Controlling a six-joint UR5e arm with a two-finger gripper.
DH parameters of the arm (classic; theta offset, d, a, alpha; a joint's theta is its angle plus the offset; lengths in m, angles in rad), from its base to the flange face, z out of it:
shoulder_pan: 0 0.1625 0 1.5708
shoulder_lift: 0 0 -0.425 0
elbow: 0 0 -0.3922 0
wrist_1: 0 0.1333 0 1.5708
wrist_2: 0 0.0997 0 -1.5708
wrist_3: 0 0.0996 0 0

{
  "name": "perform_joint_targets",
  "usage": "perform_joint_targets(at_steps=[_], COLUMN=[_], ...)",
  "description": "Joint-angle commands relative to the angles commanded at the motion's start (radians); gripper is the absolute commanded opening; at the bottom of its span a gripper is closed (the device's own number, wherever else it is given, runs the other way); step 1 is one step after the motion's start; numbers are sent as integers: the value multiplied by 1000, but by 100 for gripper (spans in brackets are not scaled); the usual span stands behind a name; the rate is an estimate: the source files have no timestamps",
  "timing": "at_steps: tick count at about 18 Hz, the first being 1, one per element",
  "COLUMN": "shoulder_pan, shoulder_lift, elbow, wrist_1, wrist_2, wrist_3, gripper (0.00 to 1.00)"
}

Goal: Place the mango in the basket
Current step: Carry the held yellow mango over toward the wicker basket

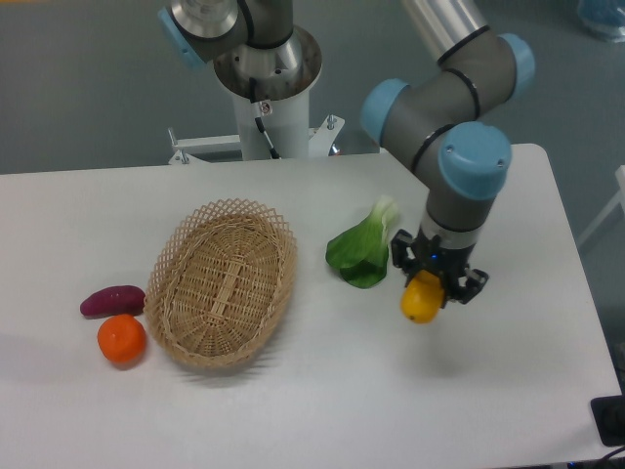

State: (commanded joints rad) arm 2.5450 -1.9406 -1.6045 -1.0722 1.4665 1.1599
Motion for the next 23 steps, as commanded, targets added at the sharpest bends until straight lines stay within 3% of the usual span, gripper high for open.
perform_joint_targets(at_steps=[6,14,23], shoulder_pan=[-103,-210,-377], shoulder_lift=[67,55,80], elbow=[-86,-109,-232], wrist_1=[0,15,23], wrist_2=[6,11,83], wrist_3=[-35,-97,-156], gripper=[43,43,43])
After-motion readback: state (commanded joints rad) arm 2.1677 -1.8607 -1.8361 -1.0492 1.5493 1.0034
